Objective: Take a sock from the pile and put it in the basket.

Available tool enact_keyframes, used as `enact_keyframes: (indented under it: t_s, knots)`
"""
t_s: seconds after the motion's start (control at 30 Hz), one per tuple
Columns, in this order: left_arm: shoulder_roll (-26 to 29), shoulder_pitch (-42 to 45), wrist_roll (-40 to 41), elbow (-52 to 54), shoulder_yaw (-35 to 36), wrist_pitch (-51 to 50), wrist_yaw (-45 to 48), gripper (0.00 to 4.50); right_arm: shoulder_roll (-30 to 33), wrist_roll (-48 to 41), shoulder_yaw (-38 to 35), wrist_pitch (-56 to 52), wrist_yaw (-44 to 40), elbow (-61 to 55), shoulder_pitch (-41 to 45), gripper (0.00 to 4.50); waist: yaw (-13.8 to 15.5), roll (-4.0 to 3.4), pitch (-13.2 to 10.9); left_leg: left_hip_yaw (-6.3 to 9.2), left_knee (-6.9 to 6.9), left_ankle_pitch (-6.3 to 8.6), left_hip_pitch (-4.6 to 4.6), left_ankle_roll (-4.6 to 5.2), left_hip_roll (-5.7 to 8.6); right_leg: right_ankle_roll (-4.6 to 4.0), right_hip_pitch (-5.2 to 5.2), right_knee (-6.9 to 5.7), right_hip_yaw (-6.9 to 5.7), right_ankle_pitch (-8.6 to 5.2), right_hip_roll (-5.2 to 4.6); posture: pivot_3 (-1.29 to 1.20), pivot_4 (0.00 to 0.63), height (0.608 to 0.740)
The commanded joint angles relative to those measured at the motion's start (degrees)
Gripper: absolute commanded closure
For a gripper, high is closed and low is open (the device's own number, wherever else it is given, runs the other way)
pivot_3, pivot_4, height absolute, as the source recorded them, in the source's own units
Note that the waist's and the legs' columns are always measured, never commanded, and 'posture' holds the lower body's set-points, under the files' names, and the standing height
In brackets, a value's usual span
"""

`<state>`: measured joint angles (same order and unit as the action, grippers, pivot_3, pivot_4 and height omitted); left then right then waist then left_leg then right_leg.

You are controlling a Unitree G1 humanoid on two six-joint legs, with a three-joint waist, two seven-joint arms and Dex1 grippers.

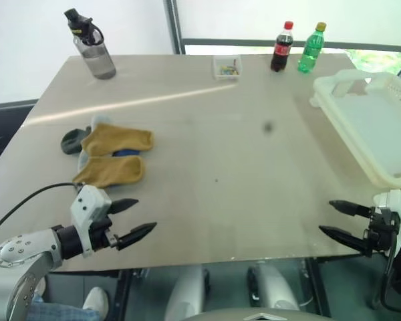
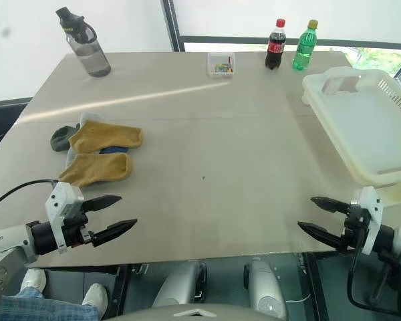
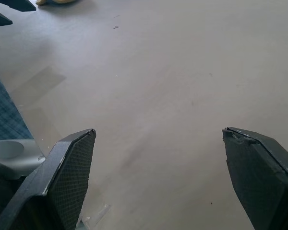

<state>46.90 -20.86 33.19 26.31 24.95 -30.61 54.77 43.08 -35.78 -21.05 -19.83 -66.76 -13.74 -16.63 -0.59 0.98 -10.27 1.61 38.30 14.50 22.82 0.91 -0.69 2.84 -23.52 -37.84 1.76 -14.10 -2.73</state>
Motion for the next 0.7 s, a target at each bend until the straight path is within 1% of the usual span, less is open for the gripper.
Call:
enact_keyframes:
  t_s: [0.03,0.2,0.7]
  knots:
    - [0.2,0.1,0.9,0.3,2.5,1.5,1.0,0.0,1.4,-0.7,-2.4,1.1,-0.9,-0.5,0.6,0.18,0.0,0.0,0.0,0.0,0.0,0.0,0.0,0.0,0.0,0.0,0.0,0.0,0.0,0.0,0.0,0.0,0.15,0.74]
    - [-0.9,0.2,0.9,0.0,3.4,2.9,1.0,0.0,2.0,-0.4,-2.4,1.7,-1.2,1.0,1.8,0.18,0.0,0.0,0.0,-0.02,0.0,0.0,-0.01,0.0,0.0,0.0,0.0,0.0,0.01,0.0,0.0,0.0,0.15,0.74]
    - [-1.1,1.0,0.5,-1.1,3.4,4.1,0.7,0.0,2.1,0.4,-0.9,0.8,-1.0,1.3,3.7,0.18,0.0,0.0,0.0,-0.04,-0.01,0.0,-0.01,0.0,0.0,0.0,0.0,0.0,0.01,0.0,0.0,0.0,0.15,0.74]
